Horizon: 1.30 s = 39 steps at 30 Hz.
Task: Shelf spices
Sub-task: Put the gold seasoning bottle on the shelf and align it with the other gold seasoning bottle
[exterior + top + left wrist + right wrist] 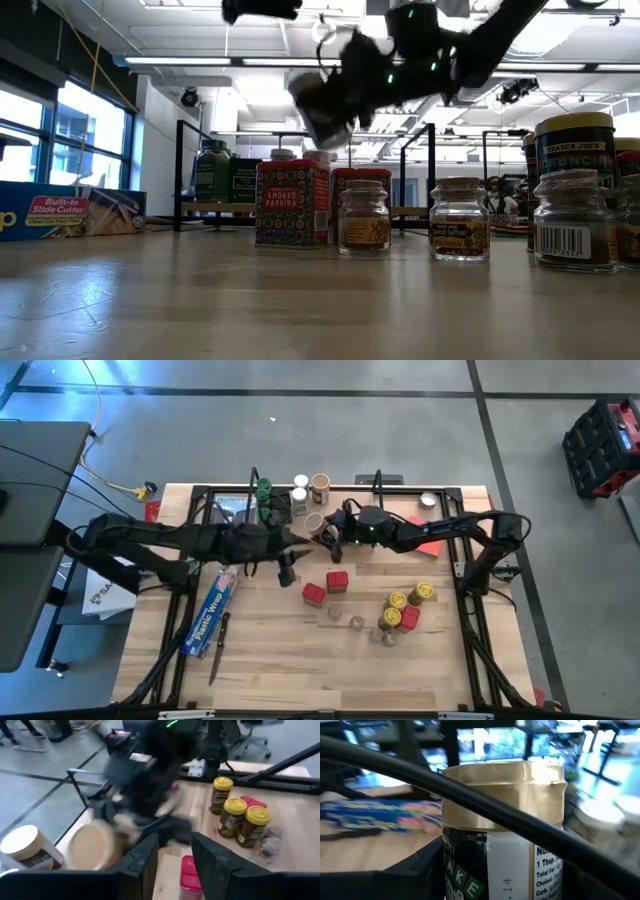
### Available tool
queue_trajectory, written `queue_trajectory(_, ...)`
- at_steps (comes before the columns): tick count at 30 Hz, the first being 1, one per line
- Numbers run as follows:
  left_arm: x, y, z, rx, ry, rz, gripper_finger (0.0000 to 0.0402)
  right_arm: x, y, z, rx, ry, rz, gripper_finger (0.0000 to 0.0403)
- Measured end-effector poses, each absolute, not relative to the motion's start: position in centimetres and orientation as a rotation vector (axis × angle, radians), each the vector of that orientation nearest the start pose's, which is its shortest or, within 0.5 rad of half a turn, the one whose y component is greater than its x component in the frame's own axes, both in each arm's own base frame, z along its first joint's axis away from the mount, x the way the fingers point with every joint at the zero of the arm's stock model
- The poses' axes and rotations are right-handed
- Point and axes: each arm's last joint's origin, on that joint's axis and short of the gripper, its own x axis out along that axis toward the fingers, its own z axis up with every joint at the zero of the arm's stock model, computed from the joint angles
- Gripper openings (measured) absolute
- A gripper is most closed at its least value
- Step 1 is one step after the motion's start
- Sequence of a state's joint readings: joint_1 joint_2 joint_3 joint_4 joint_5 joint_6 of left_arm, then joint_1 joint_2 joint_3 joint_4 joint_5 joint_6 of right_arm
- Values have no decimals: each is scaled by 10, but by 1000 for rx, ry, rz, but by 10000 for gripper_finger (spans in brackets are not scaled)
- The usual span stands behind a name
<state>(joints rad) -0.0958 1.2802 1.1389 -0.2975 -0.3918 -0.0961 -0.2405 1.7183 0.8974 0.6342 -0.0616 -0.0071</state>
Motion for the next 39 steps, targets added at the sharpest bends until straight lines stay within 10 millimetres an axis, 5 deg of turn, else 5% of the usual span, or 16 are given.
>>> queue_trajectory(11, 262, -14, 270, -230, 235, 189, 175, 327, -9, 262, -34, 128, -47, 262)
queue_trajectory(20, 294, -36, 223, -154, 47, -56, 252, 298, 53, 281, 11, 194, 71, 262)
queue_trajectory(28, 312, -49, 228, -60, -12, -139, 256, 296, 91, 268, 48, 250, 185, 262)
queue_trajectory(33, 289, -59, 252, -38, 68, -93, 255, 310, 127, 240, 59, 239, 248, 262)
queue_trajectory(39, 247, -89, 284, 78, 38, 20, 255, 344, 142, 194, 151, 135, 296, 262)
